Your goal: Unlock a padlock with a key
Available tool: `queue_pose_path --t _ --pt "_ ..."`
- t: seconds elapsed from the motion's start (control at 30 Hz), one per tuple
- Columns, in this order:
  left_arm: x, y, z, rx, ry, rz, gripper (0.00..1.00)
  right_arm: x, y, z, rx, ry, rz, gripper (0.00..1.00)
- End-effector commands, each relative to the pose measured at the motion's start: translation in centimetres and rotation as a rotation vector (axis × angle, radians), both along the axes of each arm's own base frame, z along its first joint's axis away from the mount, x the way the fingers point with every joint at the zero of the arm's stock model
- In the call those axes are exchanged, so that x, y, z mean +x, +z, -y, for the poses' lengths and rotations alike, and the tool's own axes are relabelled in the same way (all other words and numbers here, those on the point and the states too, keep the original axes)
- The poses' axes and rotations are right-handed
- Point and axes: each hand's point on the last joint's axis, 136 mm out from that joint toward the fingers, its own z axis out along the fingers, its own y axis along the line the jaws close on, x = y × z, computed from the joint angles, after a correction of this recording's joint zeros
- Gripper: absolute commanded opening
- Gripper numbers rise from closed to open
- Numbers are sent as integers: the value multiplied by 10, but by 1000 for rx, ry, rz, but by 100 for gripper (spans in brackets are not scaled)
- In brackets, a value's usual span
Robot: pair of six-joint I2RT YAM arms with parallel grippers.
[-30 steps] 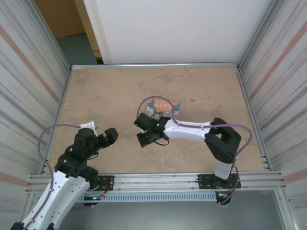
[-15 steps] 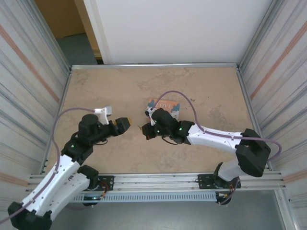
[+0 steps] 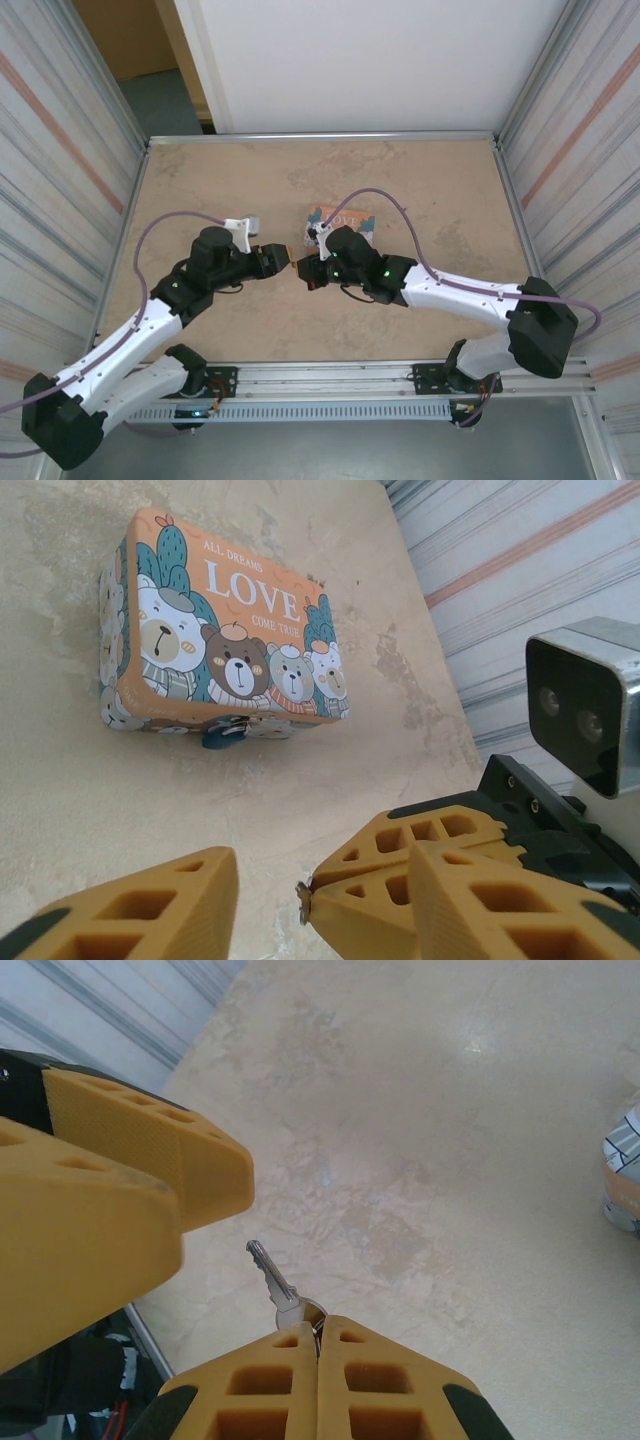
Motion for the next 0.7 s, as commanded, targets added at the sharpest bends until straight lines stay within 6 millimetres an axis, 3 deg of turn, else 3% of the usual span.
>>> queue_pose_path --t 0.0,0.67 --pt "6 17 4 -19 0 57 43 2 17 2 57 -21 10 0" --pt "6 16 9 -13 -23 59 20 3 26 -3 100 -18 8 0"
